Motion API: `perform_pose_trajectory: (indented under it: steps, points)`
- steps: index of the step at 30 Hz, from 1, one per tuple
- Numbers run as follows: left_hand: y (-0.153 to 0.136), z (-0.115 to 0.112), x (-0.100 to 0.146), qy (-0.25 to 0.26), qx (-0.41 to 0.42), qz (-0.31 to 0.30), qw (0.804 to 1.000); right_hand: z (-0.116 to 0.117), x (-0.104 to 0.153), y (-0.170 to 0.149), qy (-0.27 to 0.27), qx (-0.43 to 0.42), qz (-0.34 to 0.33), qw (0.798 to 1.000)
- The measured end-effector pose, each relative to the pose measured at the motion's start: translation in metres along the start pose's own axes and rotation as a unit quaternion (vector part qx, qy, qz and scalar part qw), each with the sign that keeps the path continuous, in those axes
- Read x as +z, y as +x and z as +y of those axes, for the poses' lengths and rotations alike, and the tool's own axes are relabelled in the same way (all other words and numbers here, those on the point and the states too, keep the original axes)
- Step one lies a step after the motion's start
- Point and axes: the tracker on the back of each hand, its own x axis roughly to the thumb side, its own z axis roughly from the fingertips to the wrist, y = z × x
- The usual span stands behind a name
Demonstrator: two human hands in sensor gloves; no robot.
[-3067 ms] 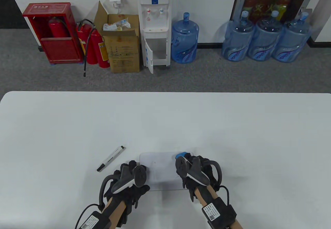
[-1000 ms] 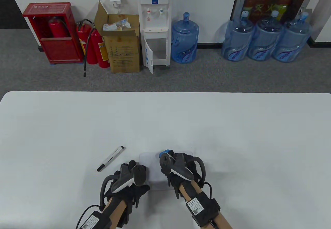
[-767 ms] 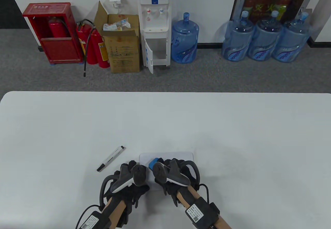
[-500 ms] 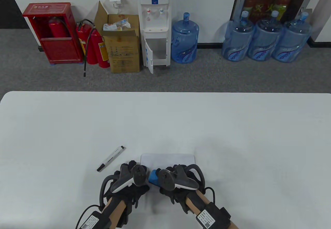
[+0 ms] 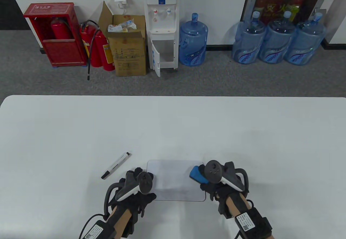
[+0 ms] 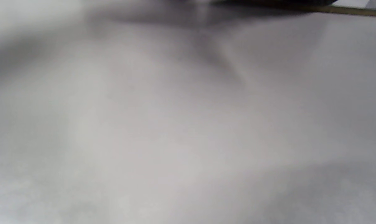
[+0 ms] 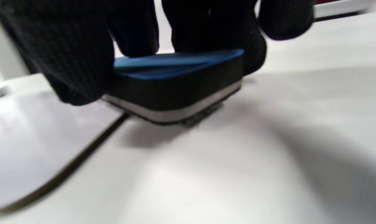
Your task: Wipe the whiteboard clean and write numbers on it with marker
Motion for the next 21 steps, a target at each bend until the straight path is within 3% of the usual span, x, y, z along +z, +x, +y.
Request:
perform_pose_trajectory:
  steps: [4, 8, 21]
  points:
    - [0.000, 0.000, 0.000, 0.000, 0.000, 0.000, 1.000, -0.014, -0.003, -0.045, -0.033, -0.011, 0.125, 0.992]
    - [0.000, 0.000, 0.000, -0.001, 0.001, 0.000, 1.000, -0.016, -0.003, -0.066, -0.055, 0.006, 0.184, 0.981]
    - [0.000, -0.001, 0.000, -0.001, 0.002, -0.001, 1.000, -0.004, -0.007, -0.068, -0.035, 0.053, 0.210, 0.976]
